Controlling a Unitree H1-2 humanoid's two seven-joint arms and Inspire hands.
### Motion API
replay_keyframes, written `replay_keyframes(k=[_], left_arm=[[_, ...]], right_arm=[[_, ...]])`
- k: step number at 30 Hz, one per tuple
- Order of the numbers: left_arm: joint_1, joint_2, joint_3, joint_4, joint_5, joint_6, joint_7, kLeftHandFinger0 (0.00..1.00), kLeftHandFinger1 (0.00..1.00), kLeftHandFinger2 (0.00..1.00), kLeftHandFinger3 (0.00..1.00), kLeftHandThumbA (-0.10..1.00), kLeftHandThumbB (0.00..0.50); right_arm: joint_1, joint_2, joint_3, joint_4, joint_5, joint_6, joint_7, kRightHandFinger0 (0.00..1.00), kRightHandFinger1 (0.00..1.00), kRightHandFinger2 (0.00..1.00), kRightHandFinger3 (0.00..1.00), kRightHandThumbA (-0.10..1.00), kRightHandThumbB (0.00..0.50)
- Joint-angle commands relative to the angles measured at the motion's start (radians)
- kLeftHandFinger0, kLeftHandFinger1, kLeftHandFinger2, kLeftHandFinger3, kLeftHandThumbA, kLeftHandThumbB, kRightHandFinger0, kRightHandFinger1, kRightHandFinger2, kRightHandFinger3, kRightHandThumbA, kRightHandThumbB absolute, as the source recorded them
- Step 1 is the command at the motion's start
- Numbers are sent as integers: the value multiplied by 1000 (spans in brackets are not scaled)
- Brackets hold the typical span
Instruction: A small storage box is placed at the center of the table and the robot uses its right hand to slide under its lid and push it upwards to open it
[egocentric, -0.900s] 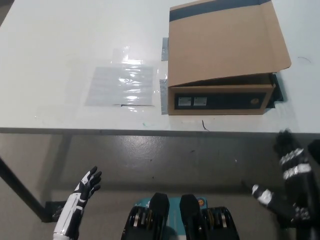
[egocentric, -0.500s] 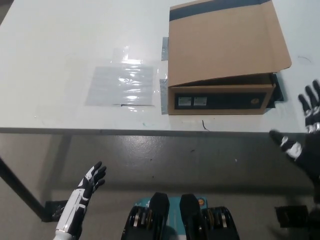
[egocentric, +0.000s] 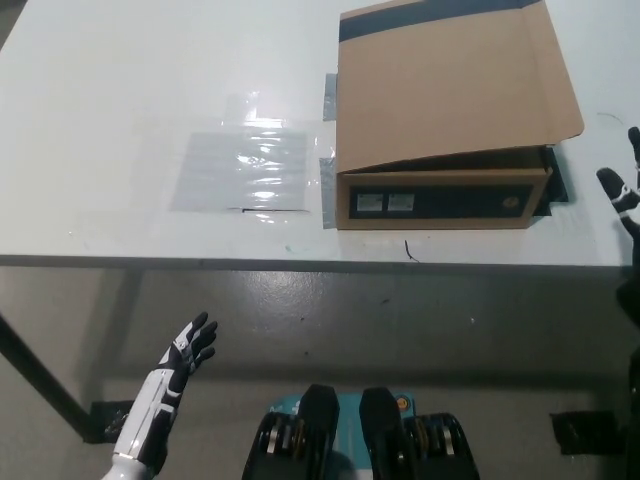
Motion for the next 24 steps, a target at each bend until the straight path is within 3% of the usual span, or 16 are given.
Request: replay_keyframes(k=[1,13,24], left_arm=[[-16,1,-1,-14,-13,-9,-9,1000,1000,1000,1000,1000,285],[-23,3,-2,23,-35,-20,-21,1000,1000,1000,1000,1000,258],[-17,6,-5,36,-38,-32,-31,1000,1000,1000,1000,1000,273]], right_arm=[[-66,-15,-23,39,48,-18,30,1000,1000,1000,1000,1000,211],[-167,-18,-35,169,14,-10,13,1000,1000,1000,1000,1000,238],[-194,16,-29,181,55,29,23,1000,1000,1000,1000,1000,237]])
